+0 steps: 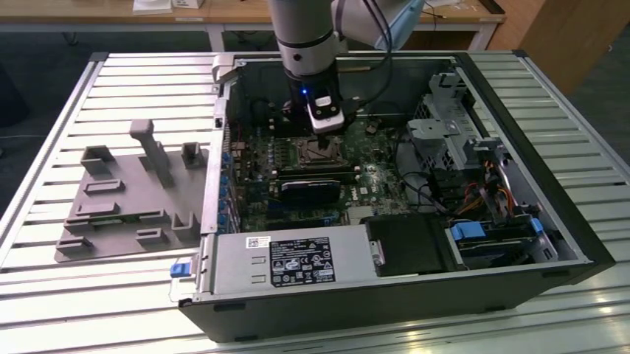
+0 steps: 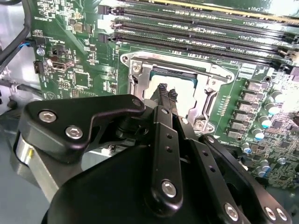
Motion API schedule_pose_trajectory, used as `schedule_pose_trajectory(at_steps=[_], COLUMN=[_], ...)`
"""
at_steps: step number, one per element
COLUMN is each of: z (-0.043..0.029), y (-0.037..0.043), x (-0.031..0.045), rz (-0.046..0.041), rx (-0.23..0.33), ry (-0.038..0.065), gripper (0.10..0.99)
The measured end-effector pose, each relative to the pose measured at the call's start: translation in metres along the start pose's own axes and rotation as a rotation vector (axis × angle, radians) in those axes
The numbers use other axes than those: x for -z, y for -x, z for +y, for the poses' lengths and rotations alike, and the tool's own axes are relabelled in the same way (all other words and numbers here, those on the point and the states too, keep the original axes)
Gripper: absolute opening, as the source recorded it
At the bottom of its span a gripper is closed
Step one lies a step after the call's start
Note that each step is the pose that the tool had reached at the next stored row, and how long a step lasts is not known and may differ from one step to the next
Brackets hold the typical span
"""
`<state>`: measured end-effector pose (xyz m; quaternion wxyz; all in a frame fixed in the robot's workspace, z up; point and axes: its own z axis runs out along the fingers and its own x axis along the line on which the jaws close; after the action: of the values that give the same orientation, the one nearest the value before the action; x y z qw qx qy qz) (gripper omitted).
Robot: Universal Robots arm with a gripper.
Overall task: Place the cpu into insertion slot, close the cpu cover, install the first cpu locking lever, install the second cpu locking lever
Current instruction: 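Install the first cpu locking lever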
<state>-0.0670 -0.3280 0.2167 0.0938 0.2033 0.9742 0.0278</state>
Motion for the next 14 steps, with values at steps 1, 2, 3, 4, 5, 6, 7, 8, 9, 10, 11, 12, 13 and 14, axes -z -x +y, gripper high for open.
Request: schedule_pose_trajectory(at_steps=[1,2,3,4,5,6,7,8,9,10,11,12,13,14], z=[0.0001,0.0002,0.0003,0.0004,0.0005,0.0006,0.0008,0.0009,0.0010,0.0011,0.0012,0.0012,0.0013,0.0015], y=[0.0002,0.0004,0.0006,0.0008,0.0010,0.0012,0.0014,0.0016,0.0018,0.0020,0.0021,0.0023,0.0025,0.0027], x=[0.0010,0.0021,0.0033,0.0045,0.0056,0.0068,0.0079,0.0091,0.0102,0.0112,0.0122,0.0132,0.0143,0.0156], rz=[0.0000,-0.0001,-0.0002,-0.0003,-0.0005,-0.0006,-0.0008,-0.0009,-0.0010,-0.0011,-0.0010,-0.0010,-0.0011,-0.0009], rx=[0.002,0.003,0.005,0.006,0.007,0.008,0.010,0.011,0.012,0.013,0.014,0.016,0.017,0.019], ry=[0.000,0.000,-0.001,-0.001,-0.001,-0.002,-0.002,-0.002,-0.003,-0.003,-0.003,-0.003,-0.003,-0.003], gripper=[0.102,0.102,0.102,0.102,0.102,0.102,0.102,0.102,0.102,0.102,0.102,0.102,0.102,0.102])
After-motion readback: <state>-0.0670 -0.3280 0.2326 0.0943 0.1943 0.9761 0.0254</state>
